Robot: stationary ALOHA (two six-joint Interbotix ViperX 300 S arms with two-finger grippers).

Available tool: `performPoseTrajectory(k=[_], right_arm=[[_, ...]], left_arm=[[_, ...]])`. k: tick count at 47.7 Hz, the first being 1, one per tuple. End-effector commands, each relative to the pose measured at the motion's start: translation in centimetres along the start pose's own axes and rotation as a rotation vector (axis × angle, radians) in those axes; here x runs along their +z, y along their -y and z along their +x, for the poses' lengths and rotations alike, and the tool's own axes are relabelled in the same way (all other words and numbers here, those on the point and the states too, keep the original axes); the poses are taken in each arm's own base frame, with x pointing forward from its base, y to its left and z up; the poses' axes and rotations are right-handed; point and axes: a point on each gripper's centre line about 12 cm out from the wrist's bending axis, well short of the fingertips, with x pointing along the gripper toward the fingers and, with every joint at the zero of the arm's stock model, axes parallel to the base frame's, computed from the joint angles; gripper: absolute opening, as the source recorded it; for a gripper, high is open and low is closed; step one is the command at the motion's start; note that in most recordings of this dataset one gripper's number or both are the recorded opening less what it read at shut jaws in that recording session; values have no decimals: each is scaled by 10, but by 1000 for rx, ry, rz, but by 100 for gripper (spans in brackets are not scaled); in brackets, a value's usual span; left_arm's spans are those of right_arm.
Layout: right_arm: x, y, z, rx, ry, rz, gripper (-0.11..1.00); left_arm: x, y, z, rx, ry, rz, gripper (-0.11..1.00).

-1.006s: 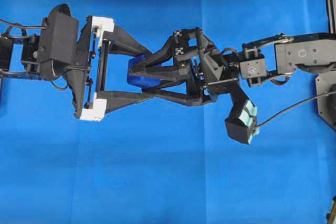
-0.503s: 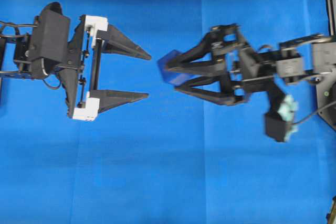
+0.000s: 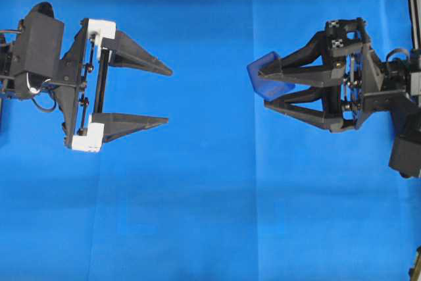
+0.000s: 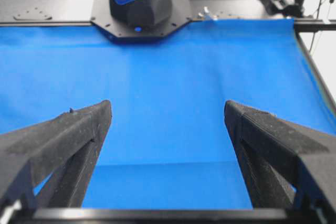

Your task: Handover the blue block to the right arm after grasping it with the left arm, then place it in the designated position.

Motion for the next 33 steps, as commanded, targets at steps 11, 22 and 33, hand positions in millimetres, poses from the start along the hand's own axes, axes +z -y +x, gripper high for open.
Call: performPoseTrajectory(k=[11, 22, 33], right_arm=[[5, 5, 0, -11, 13, 7, 45], [3, 3, 0, -9, 3, 119, 45], [-3, 2, 0, -2, -56, 502, 44]], left_arm=[[9, 1, -2, -4, 29, 2, 91], [9, 2, -1, -5, 28, 2, 91], [9, 2, -1, -5, 28, 2, 91]])
